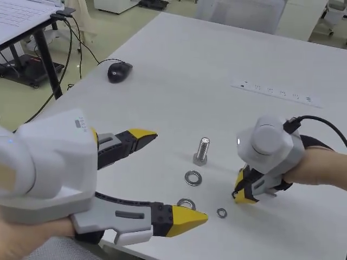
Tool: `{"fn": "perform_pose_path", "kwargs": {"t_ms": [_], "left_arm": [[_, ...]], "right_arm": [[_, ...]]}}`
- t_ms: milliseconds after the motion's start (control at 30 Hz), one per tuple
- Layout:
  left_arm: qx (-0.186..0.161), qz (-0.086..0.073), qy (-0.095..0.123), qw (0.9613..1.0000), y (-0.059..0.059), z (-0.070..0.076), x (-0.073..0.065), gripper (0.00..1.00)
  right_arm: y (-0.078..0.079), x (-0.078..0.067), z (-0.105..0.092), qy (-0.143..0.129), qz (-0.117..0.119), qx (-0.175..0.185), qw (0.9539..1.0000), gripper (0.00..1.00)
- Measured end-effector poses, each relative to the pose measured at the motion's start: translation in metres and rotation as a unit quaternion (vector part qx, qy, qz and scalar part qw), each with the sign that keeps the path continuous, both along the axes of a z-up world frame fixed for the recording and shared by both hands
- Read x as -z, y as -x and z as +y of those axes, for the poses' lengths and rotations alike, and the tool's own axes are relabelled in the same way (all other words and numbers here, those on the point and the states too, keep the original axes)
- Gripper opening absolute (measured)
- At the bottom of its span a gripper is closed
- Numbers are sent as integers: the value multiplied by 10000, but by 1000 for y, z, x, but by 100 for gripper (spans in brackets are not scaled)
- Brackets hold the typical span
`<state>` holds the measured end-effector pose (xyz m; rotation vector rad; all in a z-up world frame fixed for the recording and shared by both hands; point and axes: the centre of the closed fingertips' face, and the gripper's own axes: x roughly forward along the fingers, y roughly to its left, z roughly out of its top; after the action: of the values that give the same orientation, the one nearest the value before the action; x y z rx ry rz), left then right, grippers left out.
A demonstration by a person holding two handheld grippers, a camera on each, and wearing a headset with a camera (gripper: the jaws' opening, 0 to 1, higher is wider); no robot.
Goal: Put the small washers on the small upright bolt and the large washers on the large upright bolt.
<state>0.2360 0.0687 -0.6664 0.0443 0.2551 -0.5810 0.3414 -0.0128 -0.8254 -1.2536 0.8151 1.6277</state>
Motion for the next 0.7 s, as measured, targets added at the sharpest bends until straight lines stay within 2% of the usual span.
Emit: {"fn": "perform_pose_path", "kwargs": {"t_ms": [133, 233, 333, 700], "left_arm": [[24, 2, -8, 10000, 1, -2, 0, 86], [33, 11, -17, 10000, 1, -2, 1, 86], [60, 20, -27, 10000, 2, -4, 1, 86], [142, 44, -53, 9999, 0, -9, 3, 86]], "right_arm": [[0, 0, 0, -21, 36, 123, 9999, 13], [-3, -1, -2, 51, -43, 107, 9999, 12], [-5, -5, -6, 57, 29, 183, 9998, 12], [-34, -34, -25, 36, -152, 468, 9988, 12]]}}
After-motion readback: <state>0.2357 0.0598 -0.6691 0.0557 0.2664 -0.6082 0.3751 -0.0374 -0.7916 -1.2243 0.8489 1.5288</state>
